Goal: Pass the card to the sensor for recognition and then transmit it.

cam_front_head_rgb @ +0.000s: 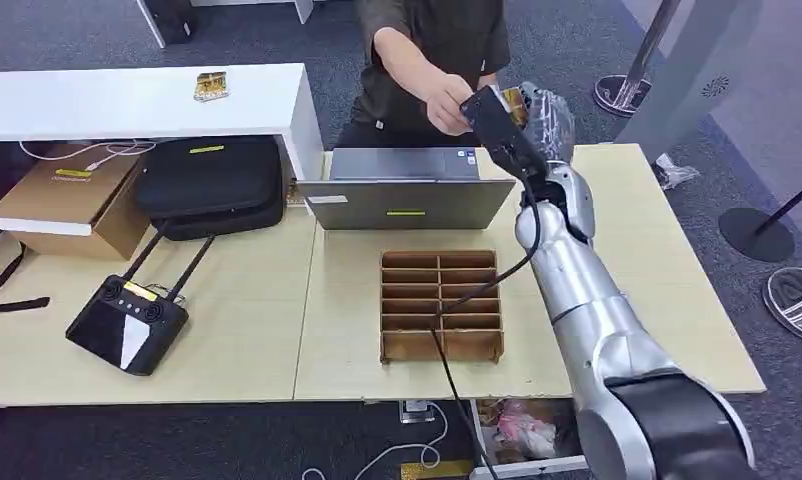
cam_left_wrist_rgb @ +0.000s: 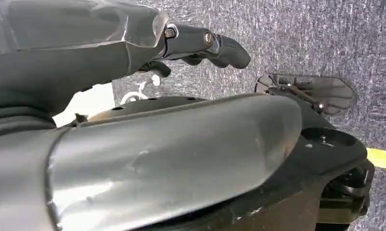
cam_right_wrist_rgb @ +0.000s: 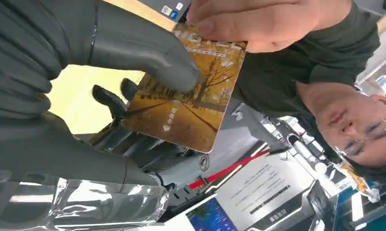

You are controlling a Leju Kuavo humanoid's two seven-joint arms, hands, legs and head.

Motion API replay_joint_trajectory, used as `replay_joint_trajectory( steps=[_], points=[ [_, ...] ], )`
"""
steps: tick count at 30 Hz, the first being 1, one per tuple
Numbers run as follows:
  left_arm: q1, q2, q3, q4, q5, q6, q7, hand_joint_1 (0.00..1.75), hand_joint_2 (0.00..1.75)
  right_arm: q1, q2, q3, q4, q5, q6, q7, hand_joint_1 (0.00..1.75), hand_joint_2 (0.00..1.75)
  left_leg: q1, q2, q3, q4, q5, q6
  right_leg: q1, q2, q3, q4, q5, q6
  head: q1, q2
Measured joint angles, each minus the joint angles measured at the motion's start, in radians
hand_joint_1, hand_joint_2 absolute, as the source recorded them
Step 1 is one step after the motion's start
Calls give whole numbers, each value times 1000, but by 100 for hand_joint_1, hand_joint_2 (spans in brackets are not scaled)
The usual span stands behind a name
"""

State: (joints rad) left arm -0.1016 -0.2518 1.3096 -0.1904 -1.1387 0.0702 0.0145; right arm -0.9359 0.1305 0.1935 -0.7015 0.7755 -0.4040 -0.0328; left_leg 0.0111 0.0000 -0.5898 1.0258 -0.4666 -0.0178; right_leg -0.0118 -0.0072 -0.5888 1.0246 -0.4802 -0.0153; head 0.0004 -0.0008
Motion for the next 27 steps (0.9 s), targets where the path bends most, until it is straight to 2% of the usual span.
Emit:
replay_joint_trajectory(
  steps=[8, 16, 18, 22, 27],
  points=[
    [0, 0, 0, 0, 3, 2, 3, 0, 0, 24, -3, -36, -22, -2, 61, 1, 0, 175, 0, 0, 0, 0, 0, 0, 0, 0, 0, 0, 0, 0, 0, 0],
    [0, 0, 0, 0, 27, 12, 11, 0, 0, 60, -32, -69, -82, -16, 115, -11, 0, 175, 0, 0, 0, 0, 0, 0, 0, 1, -1, 0, 0, 0, 0, 0],
    [0, 0, 0, 0, 37, 16, 11, 0, 0, 69, -45, -74, -96, -21, 135, -16, 0, 175, 0, 0, 0, 0, 0, 0, 0, 0, -1, -1, 0, 0, 0, 0],
    [2, 0, 3, 0, 60, 24, -2, 0, 0, 82, -120, -81, -130, 9, 174, -20, 0, 175, 0, -1, -1, 1, 0, 0, 0, -1, -1, -1, 0, 0, 0, 0],
    [3, 0, 4, 0, 60, 24, -4, 0, 0, 82, -127, -81, -132, 13, 175, -19, 0, 175, 0, -1, -1, 1, 0, 0, 0, -1, -1, -1, 0, 0, 0, 0]
  ],
)
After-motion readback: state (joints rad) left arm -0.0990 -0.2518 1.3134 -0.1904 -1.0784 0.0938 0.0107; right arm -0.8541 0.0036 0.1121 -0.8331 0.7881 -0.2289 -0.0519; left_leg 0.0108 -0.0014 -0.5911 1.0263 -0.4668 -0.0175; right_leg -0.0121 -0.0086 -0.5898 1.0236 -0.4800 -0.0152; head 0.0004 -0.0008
